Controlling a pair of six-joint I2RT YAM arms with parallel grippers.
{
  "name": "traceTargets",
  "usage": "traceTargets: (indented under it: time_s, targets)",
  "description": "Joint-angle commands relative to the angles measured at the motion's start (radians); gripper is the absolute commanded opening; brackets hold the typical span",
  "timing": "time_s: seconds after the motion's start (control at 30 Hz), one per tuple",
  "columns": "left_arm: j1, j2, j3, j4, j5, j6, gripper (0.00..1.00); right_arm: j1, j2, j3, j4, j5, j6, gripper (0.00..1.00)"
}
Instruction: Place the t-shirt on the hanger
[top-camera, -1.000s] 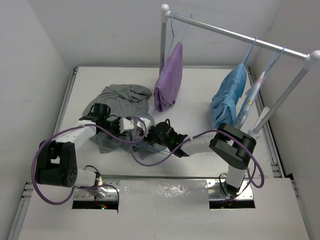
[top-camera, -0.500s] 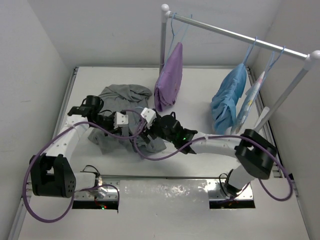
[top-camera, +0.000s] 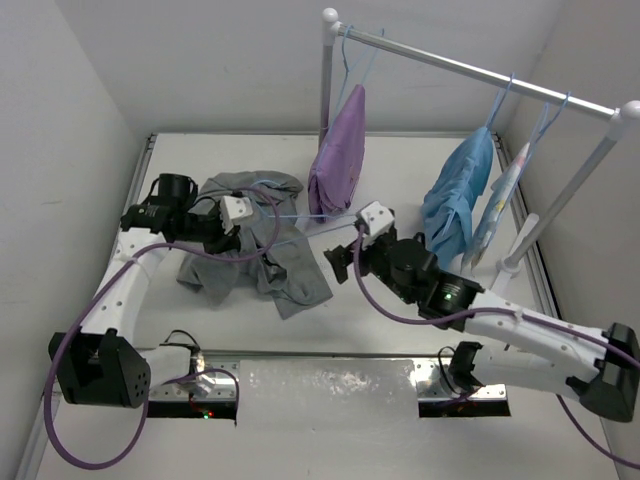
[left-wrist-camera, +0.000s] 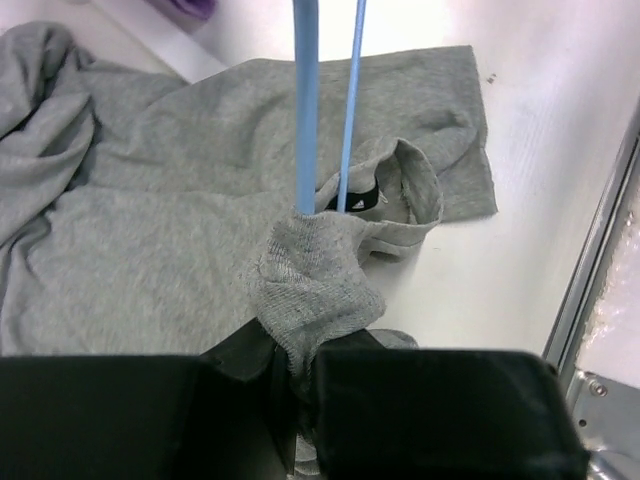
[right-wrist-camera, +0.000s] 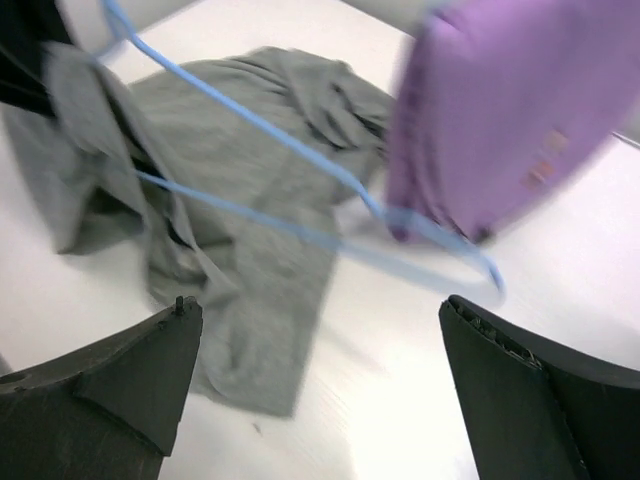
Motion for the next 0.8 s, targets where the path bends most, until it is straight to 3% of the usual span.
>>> traceTargets:
  time_s: [0.0,0.1,0.13,0.23,0.27,0.4,0.53,0.77]
  targets:
    - [0.01,-0.035,0.039,0.056,-0.026,-0.144,0.0,0.002,-0.121,-0.059,-0.101,0.18,0.052,0.99]
    - [0.009,-0.024,0.069,0.034,-0.005,-0.176,0.0,0.002,-0.143,-0.111,-0.029,0.153,0.136,0.97]
    - [0.009,-0.021,0.073,0.036,0.011,-0.185,0.0,0.002,-0.132,-0.16,0.066,0.127,0.162,0.95]
    - [0.009,-0.018,0.085,0.024,0.026,-0.19,0.0,0.012,0.016,-0.229,0.346,-0.026,0.264,0.82]
    - [0.009,-0.01,0.089,0.011,0.025,-0.186,0.0,0.019,0.131,-0.225,0.405,-0.055,0.291,0.77]
    - [0.009,-0.007,0.096,-0.004,0.029,-0.173,0.0,0.044,0.424,-0.124,0.676,-0.141,0.348,0.67]
    - [0.009,-0.018,0.088,0.005,0.023,-0.172,0.0,0.042,0.626,0.037,0.72,-0.142,0.397,0.59]
    - [0.007,-0.038,0.073,-0.001,0.018,-0.159,0.0,0.03,0.792,0.091,0.783,-0.004,0.44,0.47]
